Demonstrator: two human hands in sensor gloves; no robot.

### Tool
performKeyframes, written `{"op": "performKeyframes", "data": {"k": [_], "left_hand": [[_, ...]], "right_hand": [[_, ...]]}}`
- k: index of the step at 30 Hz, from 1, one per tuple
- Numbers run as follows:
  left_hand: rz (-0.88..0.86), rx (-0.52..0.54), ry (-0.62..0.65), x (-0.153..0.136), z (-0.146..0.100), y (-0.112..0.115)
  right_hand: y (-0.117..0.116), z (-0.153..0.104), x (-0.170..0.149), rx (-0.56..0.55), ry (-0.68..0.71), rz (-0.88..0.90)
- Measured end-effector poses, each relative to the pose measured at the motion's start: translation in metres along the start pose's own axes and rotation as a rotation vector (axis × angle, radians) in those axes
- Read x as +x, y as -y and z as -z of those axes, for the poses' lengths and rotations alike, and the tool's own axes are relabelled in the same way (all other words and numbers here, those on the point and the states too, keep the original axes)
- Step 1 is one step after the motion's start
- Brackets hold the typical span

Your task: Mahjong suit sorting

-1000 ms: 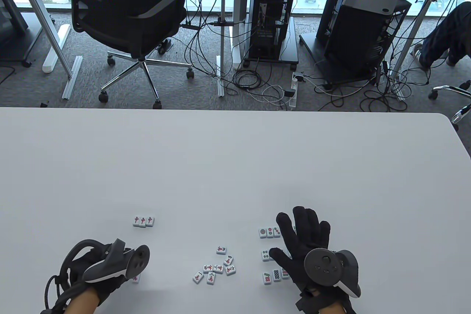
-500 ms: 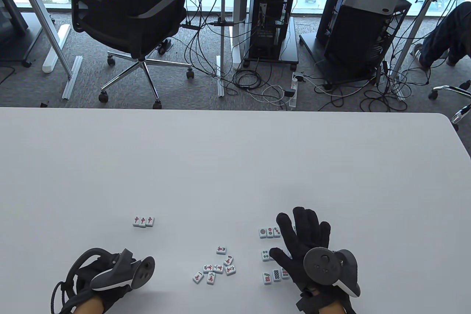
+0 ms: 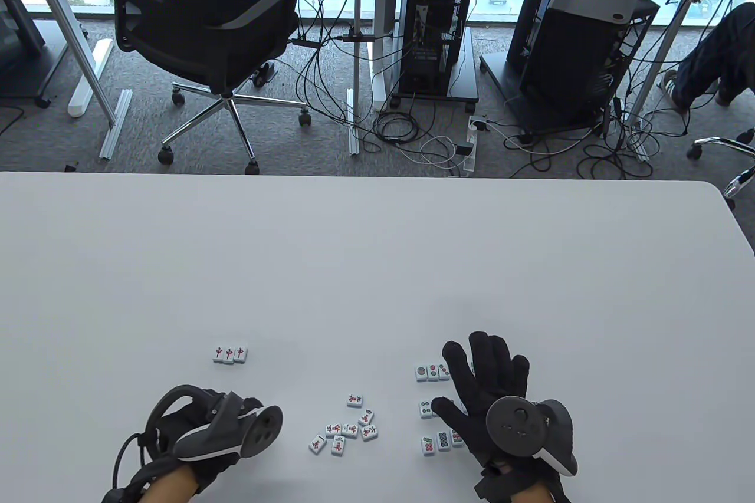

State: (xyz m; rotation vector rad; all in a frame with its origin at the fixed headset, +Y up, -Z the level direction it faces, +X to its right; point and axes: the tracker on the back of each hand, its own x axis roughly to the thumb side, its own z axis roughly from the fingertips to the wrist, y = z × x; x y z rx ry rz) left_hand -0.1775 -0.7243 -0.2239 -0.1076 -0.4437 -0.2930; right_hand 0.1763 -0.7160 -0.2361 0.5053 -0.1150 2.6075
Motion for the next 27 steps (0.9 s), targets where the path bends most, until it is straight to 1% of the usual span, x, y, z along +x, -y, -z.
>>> {"op": "performKeyframes", "data": {"k": [2,4,8,11,12,14,16,19,21,24,27], "left_hand": [[-0.013,0.057,0.018,0.015,0.008,-0.005],[-0.015,0.078,0.033,0.029,0.017,-0.007],[0.022,0.048,0.049,0.052,0.036,-0.002],[0.051,0.010,0.030,0.059,0.043,0.007],[0.058,-0.006,0.024,0.059,0.044,0.009],[0.013,-0.002,-0.011,0.052,0.043,0.010],[0.044,-0.009,-0.028,0.045,0.041,0.011],[0.045,0.065,-0.013,0.044,0.029,0.008],[0.042,0.075,-0.001,0.044,0.023,0.005],[0.058,0.000,0.003,0.047,0.021,0.005],[0.041,-0.074,0.019,0.053,0.024,0.010]], "right_hand": [[0.000,0.000,0.000,-0.001,0.001,0.006],[0.000,0.000,0.000,-0.003,0.001,0.010],[0.000,0.000,0.000,-0.003,0.003,0.013],[0.000,0.000,0.000,-0.005,0.006,0.018],[0.000,0.000,0.000,-0.005,0.007,0.019],[-0.001,0.000,0.000,-0.003,0.008,0.021],[-0.001,0.000,0.000,0.000,0.010,0.024],[-0.001,0.000,0.000,0.004,0.012,0.020],[-0.001,0.000,0.000,0.005,0.012,0.023],[-0.003,0.000,-0.001,0.011,0.010,0.017],[-0.003,0.000,-0.001,0.014,0.008,0.012]]}}
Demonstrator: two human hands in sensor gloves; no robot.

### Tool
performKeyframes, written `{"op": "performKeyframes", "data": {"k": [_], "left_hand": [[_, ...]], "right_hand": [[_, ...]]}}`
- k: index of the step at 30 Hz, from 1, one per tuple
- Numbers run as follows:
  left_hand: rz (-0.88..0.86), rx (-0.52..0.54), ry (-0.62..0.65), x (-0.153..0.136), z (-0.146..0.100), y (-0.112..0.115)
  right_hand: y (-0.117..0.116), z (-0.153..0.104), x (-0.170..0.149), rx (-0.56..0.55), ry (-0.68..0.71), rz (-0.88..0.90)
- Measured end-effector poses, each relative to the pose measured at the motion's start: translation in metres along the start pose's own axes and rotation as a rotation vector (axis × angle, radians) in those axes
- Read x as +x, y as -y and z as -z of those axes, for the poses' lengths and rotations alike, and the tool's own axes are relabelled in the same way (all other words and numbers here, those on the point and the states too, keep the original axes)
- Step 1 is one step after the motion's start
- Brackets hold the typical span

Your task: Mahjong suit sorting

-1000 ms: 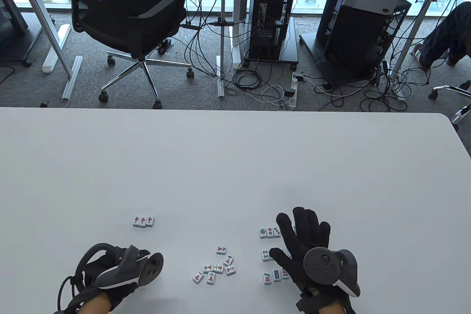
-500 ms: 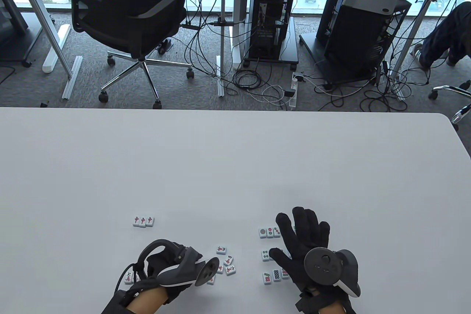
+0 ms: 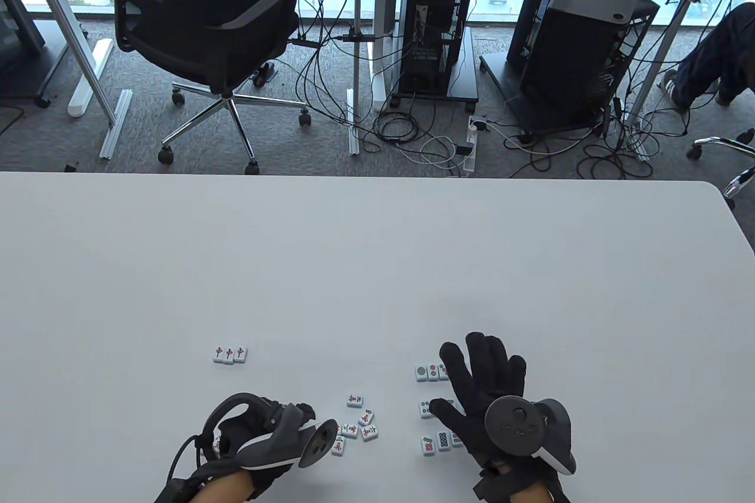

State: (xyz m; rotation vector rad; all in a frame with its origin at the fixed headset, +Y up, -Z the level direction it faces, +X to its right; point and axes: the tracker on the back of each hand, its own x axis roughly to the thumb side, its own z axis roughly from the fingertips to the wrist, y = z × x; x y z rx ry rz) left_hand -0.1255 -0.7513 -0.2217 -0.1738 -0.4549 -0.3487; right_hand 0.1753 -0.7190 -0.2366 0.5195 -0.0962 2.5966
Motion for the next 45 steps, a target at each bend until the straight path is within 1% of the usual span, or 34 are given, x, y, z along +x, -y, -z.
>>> {"op": "performKeyframes", "data": {"k": [4,7,10,12,14,16,18,21,23,24,28,31,34,37,40,45], "left_hand": [[0.063,-0.002,0.014,0.008,0.009,0.008],[0.018,-0.032,0.030,0.007,0.012,0.007],[0.039,-0.020,0.084,0.007,0.007,0.005],[0.068,0.026,0.085,0.002,-0.001,-0.001],[0.069,0.068,0.054,-0.012,-0.008,-0.008],[0.031,0.092,-0.005,-0.036,-0.014,-0.015],[-0.007,0.079,-0.062,-0.064,-0.020,-0.019],[0.006,0.083,-0.138,-0.095,-0.027,-0.021],[-0.004,0.076,-0.184,-0.109,-0.028,-0.018],[-0.013,0.054,-0.213,-0.117,-0.028,-0.014],[-0.037,-0.020,-0.265,-0.132,-0.021,0.009],[-0.045,-0.061,-0.285,-0.136,-0.015,0.024],[-0.052,-0.079,-0.298,-0.138,-0.008,0.032],[-0.055,-0.103,-0.294,-0.138,0.000,0.036],[-0.019,-0.115,-0.292,-0.134,0.006,0.039],[0.000,-0.126,-0.311,-0.136,0.009,0.044]], "right_hand": [[0.000,0.000,-0.001,-0.003,-0.004,-0.001],[0.001,0.000,-0.001,-0.004,-0.006,0.001],[0.000,0.000,-0.001,-0.003,-0.005,0.002],[0.001,0.000,-0.001,-0.004,-0.007,0.002],[0.001,0.000,-0.002,-0.004,-0.007,0.009],[0.000,0.000,-0.002,-0.002,-0.008,0.005],[0.000,0.000,-0.002,0.000,-0.008,0.003],[0.000,0.001,-0.002,0.000,-0.009,0.003],[0.000,0.001,-0.002,0.004,-0.011,0.002],[-0.001,0.001,-0.002,0.008,-0.011,0.003],[0.000,0.001,-0.002,0.009,-0.015,0.011],[0.001,0.001,-0.003,0.004,-0.017,0.016],[0.000,0.001,-0.003,0.006,-0.017,0.014],[0.000,0.001,-0.003,0.007,-0.017,0.016],[0.001,0.001,-0.003,0.003,-0.019,0.019],[0.000,0.001,-0.003,0.004,-0.017,0.022]]}}
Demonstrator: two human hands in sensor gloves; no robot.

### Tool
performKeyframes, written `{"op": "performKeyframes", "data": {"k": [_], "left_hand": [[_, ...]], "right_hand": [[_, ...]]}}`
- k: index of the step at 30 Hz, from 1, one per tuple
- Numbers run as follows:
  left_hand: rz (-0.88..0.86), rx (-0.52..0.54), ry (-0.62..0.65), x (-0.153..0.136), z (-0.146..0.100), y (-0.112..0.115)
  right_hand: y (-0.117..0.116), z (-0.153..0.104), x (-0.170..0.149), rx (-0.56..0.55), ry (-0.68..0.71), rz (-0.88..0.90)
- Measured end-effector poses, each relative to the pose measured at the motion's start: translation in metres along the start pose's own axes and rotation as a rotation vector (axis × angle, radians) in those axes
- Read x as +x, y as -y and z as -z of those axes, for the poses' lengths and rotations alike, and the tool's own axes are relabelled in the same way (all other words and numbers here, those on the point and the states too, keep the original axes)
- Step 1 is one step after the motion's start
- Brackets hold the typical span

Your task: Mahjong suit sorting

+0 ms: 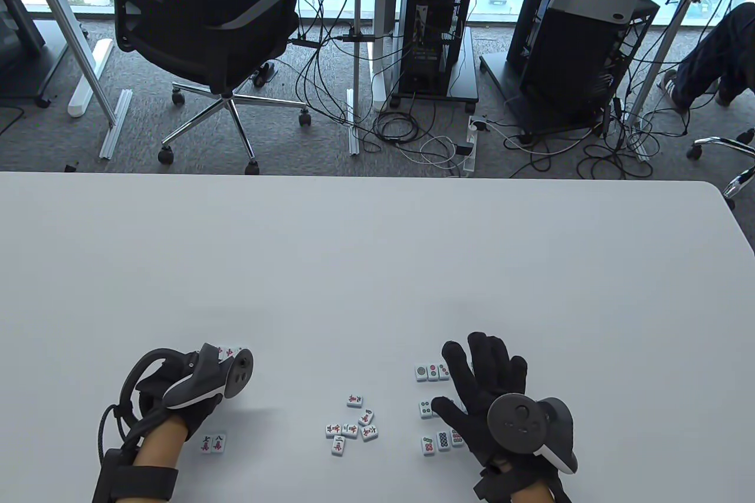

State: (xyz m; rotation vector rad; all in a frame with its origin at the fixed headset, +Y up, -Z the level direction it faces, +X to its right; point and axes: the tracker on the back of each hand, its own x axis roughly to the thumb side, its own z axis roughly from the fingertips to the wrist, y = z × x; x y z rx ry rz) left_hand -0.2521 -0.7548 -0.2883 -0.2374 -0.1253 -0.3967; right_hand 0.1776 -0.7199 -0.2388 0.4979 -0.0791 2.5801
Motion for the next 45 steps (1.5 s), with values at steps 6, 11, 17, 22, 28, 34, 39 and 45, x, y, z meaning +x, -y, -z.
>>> {"op": "performKeyframes", "data": {"k": [6,11,17,22,28,34,39,45], "left_hand": [[0.004,0.006,-0.025,0.000,0.002,0.006],[0.006,0.035,-0.046,-0.001,-0.003,0.006],[-0.001,0.088,-0.024,0.001,-0.018,-0.010],[-0.024,0.172,0.098,0.027,-0.032,-0.035],[-0.041,0.258,0.359,0.091,-0.044,-0.060],[0.044,0.291,0.463,0.147,-0.044,-0.064],[0.098,0.298,0.451,0.166,-0.040,-0.059],[0.074,0.179,0.459,0.155,-0.044,-0.053]], "right_hand": [[0.000,0.000,0.000,0.001,-0.001,-0.001],[0.000,0.000,0.000,0.002,0.001,0.000],[-0.001,0.000,0.000,0.002,0.003,0.001],[-0.001,0.000,0.000,0.004,0.004,-0.004],[-0.001,0.000,0.000,0.003,0.005,-0.003],[-0.001,0.000,0.000,0.003,0.005,-0.002],[-0.002,0.000,0.000,-0.001,0.010,0.007],[-0.003,0.000,0.000,0.003,0.012,0.008]]}}
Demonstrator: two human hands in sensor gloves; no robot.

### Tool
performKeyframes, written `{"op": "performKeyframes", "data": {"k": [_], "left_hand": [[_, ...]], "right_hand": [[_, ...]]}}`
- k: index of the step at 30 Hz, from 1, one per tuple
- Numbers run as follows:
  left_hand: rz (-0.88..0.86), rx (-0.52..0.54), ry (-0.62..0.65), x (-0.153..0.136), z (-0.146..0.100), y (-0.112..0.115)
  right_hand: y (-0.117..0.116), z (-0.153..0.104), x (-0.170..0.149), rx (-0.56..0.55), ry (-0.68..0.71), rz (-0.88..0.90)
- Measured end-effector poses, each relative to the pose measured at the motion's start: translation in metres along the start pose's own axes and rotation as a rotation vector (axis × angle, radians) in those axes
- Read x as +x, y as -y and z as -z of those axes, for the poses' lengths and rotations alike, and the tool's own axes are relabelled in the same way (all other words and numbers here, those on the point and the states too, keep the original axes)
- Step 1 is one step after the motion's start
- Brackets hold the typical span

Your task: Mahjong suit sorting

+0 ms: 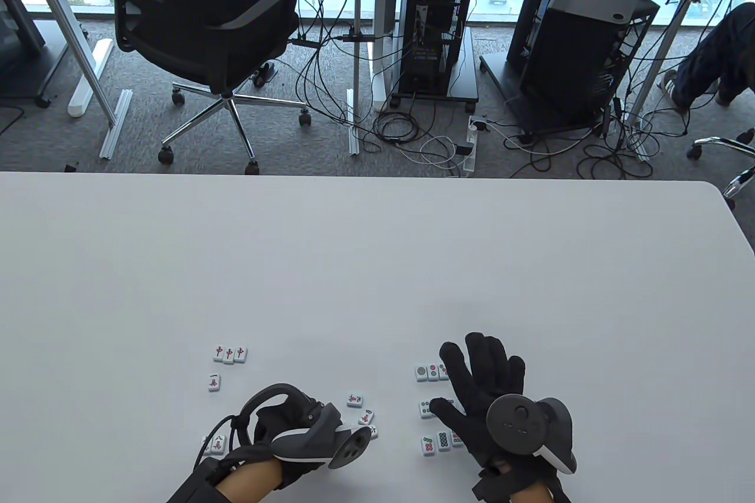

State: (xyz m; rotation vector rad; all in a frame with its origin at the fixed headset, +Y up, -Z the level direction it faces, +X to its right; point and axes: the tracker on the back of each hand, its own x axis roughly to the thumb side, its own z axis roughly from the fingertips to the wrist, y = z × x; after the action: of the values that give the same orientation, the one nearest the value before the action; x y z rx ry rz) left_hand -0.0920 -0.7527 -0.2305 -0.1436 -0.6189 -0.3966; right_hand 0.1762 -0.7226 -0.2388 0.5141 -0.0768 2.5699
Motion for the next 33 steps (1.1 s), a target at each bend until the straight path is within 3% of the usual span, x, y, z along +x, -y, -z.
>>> {"op": "performKeyframes", "data": {"k": [5,9,14,19,22,26,29,33], "left_hand": [[-0.038,0.009,-0.112,-0.029,-0.002,0.012],[-0.109,0.021,-0.129,-0.038,-0.006,0.010],[-0.114,-0.082,-0.072,-0.029,-0.005,0.010],[-0.024,-0.054,-0.034,-0.014,0.001,0.017],[-0.054,-0.101,-0.020,-0.016,0.006,0.016],[-0.086,-0.068,-0.042,-0.038,0.002,0.013],[-0.091,-0.022,-0.115,-0.071,-0.009,0.006],[-0.127,-0.038,-0.245,-0.116,-0.026,0.005]], "right_hand": [[-0.001,0.000,0.000,0.004,0.002,-0.005],[-0.001,0.000,0.000,0.003,0.002,-0.010],[-0.002,0.000,0.000,0.009,-0.002,-0.014],[-0.002,0.000,-0.001,0.007,-0.005,-0.017],[-0.003,0.000,-0.001,0.012,-0.004,-0.019],[-0.002,0.000,-0.001,0.004,-0.004,-0.014],[-0.002,0.000,-0.002,0.004,-0.006,-0.006],[-0.002,0.000,-0.001,0.009,-0.003,-0.012]]}}
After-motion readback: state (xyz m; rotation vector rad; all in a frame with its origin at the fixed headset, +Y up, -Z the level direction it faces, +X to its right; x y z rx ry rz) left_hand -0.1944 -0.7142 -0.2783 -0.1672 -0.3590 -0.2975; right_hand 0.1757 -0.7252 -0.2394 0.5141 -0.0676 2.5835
